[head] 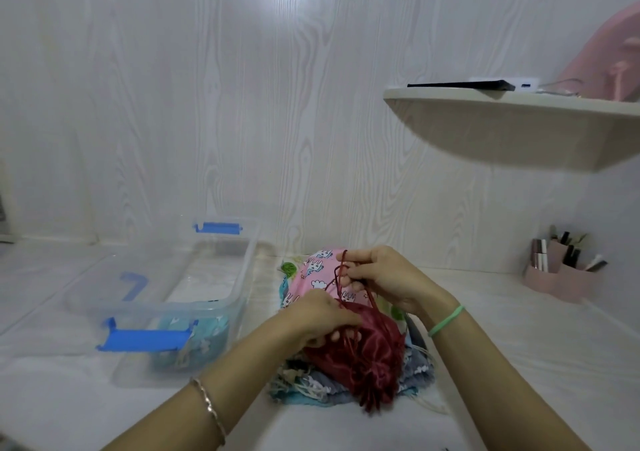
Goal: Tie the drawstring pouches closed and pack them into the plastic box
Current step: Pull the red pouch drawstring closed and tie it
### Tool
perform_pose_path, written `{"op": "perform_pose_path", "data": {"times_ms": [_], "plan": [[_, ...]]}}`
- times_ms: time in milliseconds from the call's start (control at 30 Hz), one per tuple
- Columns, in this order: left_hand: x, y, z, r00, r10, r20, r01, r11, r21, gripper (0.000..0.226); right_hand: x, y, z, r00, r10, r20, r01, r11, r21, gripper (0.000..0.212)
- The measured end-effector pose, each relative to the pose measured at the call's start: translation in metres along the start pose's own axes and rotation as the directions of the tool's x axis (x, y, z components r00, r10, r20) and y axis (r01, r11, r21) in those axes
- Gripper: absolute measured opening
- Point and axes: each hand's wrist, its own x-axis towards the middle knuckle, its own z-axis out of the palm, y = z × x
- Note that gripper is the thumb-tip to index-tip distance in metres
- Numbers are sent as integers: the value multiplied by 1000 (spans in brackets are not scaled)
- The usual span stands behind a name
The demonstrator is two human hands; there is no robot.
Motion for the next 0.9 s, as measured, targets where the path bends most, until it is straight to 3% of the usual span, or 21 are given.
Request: {"op": "perform_pose_path", "data": {"times_ms": [67,133,267,367,433,533,667,800,900], "plan": [[3,1,-2,997,26,-71,-30,998,-58,25,-1,-2,-2,998,-2,-59,-2,997,-83,33],[5,-2,-7,997,-9,-83,-10,973,-231,26,-3,-4,-6,989,-24,-147,-5,981,-194,35],[4,-7,-18,996,-68,-58,19,794,-608,28,-4,1,-19,969,-16,-248,-77,930,-360,33],[5,-8,-26,982,-55,-182,-83,737,-671,30,-1,10,-23,954,-74,-292,-128,778,-615,17],[6,-7,-27,958,20,-285,-195,774,-602,28,-3,9,-21,951,-104,-292,-118,750,-650,16],[8,0,-23,882,252,-399,-393,860,-325,28,-13,5,-10,990,-68,-126,-4,866,-500,12],[18,3,-15,788,548,-282,-563,826,33,35,-21,0,-2,985,-172,-34,149,924,-352,4],[28,2,-11,792,585,-177,-520,797,307,42,-21,6,-4,971,-217,-99,177,934,-311,19],[31,5,-15,856,505,-112,-423,808,410,50,-24,17,-5,943,-323,-78,244,832,-497,33]]}}
